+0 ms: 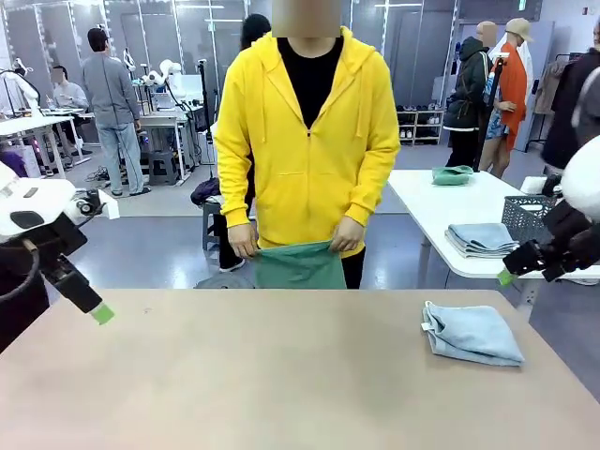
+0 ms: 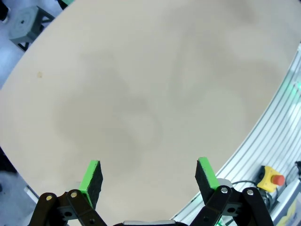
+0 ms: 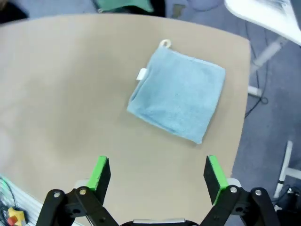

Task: Fold the towels and place them in the basket.
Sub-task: When a person lays out a Towel with hook on the table, fold it in half twice.

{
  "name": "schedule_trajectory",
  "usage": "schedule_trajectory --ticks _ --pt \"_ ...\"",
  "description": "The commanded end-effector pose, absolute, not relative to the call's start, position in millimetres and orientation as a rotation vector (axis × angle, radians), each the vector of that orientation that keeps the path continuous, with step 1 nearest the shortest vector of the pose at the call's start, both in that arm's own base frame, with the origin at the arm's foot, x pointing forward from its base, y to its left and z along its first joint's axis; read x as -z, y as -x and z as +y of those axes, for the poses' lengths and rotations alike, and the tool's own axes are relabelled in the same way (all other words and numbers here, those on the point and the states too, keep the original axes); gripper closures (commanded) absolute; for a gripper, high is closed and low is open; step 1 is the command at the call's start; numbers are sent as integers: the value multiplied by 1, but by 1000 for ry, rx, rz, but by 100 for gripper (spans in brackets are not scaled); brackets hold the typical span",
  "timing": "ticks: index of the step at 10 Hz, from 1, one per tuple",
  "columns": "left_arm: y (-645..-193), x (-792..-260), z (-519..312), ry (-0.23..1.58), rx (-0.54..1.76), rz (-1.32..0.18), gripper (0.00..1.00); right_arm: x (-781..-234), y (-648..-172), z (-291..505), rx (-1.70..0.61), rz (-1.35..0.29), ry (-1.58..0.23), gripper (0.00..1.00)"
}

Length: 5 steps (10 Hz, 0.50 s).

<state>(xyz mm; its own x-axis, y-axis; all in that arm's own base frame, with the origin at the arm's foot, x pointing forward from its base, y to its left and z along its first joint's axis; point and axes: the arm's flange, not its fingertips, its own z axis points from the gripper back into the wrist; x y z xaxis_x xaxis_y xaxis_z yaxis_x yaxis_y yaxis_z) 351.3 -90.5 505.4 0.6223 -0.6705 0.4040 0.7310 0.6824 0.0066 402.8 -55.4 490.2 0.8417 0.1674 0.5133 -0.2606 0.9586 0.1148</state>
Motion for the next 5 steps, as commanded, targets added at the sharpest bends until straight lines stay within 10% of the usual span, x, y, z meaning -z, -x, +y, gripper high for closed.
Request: schedule_trajectory --ticks 1,5 --pt "-354 -510 -73 158 844 -376 0 -500 -375 -62 -423 -491 -218 0" --pt "-358 -510 -59 171 889 -424 0 -502 -324 -59 -625 -471 -177 0"
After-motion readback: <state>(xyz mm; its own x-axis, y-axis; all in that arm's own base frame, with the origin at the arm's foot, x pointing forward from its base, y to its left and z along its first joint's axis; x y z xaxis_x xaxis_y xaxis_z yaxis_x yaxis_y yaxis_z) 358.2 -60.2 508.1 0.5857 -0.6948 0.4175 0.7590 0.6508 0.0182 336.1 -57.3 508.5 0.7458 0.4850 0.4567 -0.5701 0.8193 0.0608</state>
